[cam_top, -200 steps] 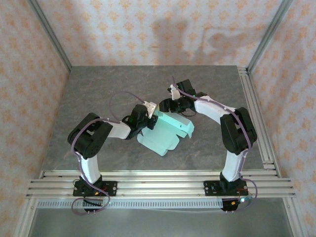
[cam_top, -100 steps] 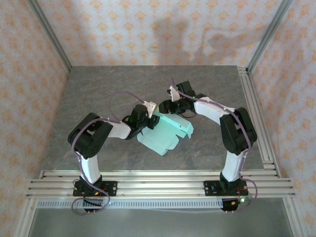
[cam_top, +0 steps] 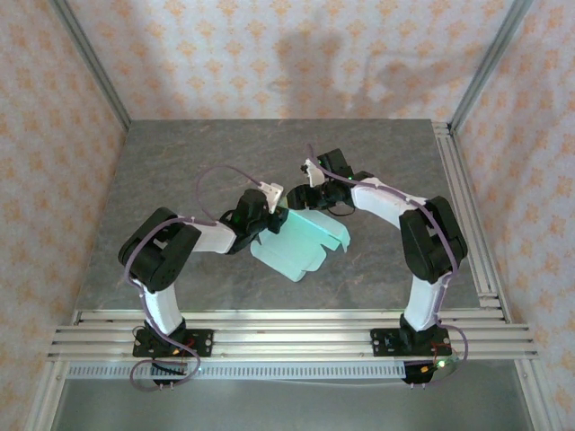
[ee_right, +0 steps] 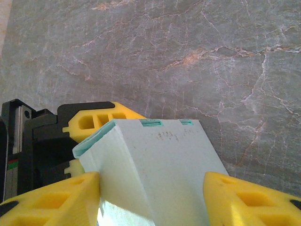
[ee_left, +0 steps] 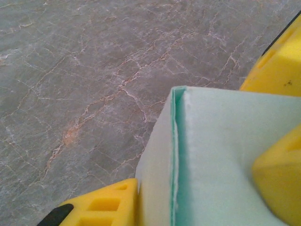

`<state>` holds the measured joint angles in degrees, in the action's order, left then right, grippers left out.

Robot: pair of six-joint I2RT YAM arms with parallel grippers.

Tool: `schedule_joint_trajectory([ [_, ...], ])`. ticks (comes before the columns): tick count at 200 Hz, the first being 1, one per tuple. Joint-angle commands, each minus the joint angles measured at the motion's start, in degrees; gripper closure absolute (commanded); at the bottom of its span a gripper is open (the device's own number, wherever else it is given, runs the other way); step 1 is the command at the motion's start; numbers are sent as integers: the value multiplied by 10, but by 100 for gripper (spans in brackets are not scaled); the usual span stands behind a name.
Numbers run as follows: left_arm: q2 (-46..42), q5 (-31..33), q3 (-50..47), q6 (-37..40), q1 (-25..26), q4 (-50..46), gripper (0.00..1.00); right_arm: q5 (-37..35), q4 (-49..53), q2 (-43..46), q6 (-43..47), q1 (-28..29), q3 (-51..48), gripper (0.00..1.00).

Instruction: Fold the paper box

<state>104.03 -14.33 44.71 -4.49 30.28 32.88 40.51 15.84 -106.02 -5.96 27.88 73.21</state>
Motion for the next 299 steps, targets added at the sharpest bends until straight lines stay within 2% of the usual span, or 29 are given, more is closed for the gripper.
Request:
schedule_joint_trajectory([
  [1,9,4,21,2,4,9,80,-24,28,13,1,-1,-21,42],
  [33,19,9,22,-2,4,18,78,12,-18,19,-32,-10,-39,42],
  [89,37,6,25,-10,3,31,79,21,-33,15,-50,-16,-38,42],
  [102,40,7,29,-8,4,26,82,22,-34,15,-52,-17,-38,42],
  [106,42,7,30,-8,4,25,89,22,-34,16,-52,-17,-38,41],
  [114,45,6,33,-8,4,22,95,23,-36,16,-53,-17,-38,41],
  [134,50,5,40,-8,4,20,96,27,-37,15,-56,-18,-36,41],
  [147,50,6,42,-7,4,21,100,29,-34,13,-53,-19,-35,41],
  [177,46,9,44,-4,3,15,100,30,-36,20,-52,-19,-33,41],
  [197,33,6,43,3,1,0,100,30,-50,39,-52,-23,-41,36],
  [217,17,-12,47,9,-5,-24,100,27,-72,69,-54,-34,-57,27],
  [238,-5,-39,53,10,-16,-50,100,22,-100,111,-66,-54,-79,24],
  [260,-29,-77,59,19,-23,-73,100,11,-129,148,-91,-84,-107,24],
  [299,-57,-190,95,53,-23,-134,100,18,-89,147,-71,-108,-108,33],
])
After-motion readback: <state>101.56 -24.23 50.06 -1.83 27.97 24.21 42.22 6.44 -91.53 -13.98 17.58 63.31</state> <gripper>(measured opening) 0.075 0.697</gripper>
